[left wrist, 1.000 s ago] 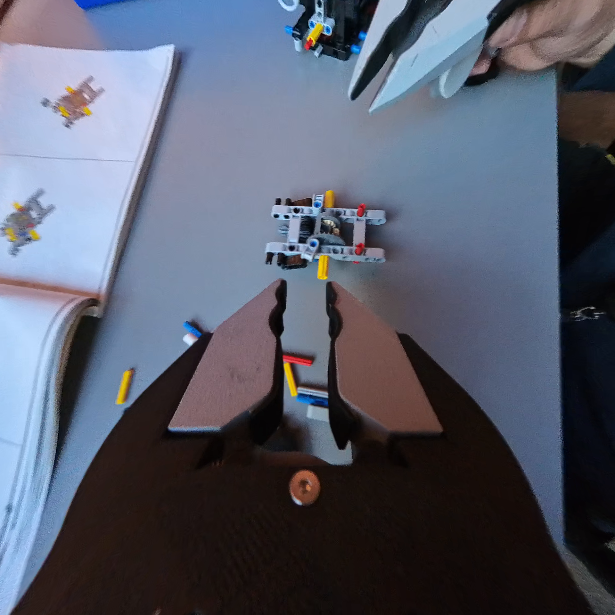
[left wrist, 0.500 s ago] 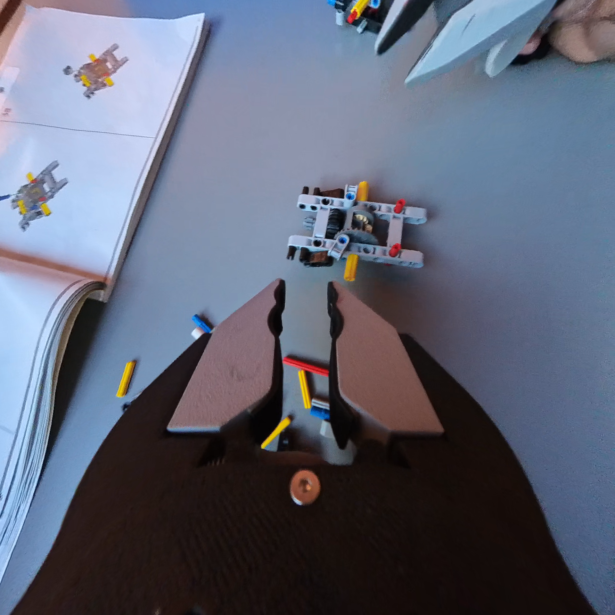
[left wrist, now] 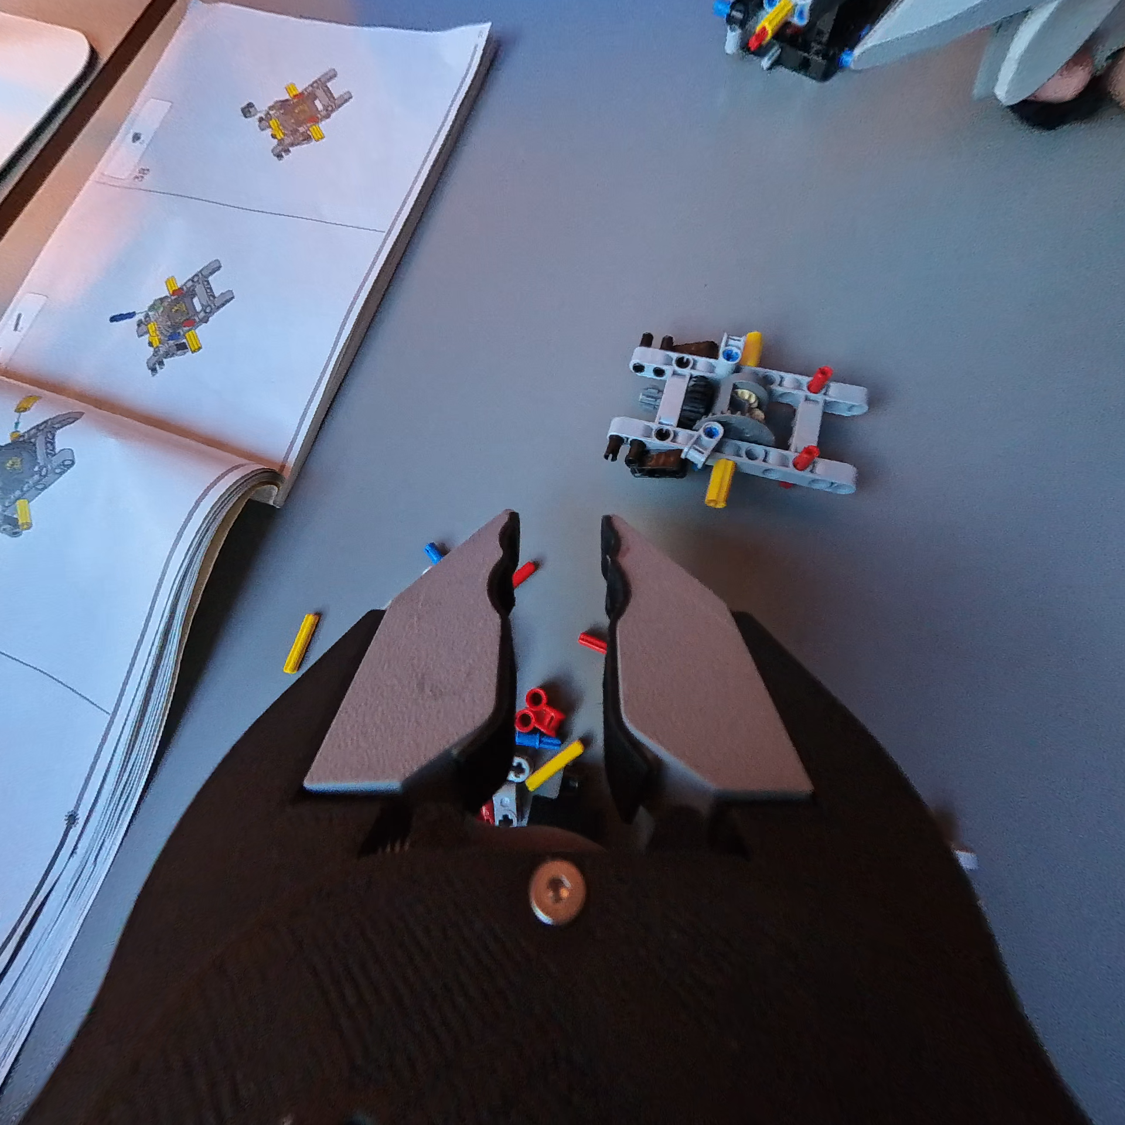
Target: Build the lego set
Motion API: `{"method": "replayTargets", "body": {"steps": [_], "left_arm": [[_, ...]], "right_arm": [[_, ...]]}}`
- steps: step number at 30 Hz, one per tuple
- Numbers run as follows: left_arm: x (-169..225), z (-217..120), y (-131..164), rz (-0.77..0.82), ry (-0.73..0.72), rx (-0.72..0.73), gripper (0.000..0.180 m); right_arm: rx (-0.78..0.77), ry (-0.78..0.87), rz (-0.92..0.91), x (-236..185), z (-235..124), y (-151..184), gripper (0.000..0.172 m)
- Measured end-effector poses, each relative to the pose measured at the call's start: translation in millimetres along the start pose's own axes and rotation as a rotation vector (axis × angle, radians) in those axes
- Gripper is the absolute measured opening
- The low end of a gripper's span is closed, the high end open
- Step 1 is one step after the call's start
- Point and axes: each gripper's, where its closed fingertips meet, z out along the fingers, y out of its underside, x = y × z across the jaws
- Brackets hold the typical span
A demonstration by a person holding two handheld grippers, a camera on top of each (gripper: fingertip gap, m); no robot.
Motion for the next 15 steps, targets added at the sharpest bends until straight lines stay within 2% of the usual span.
{"method": "replayTargets", "body": {"steps": [15], "left_arm": [[-1.6,1.8,3.1,0.012,-0.015,-0.015,0.024]], "right_arm": [[0.027,0.008,0.001,1.5,-3.0,-3.7,0.015]]}}
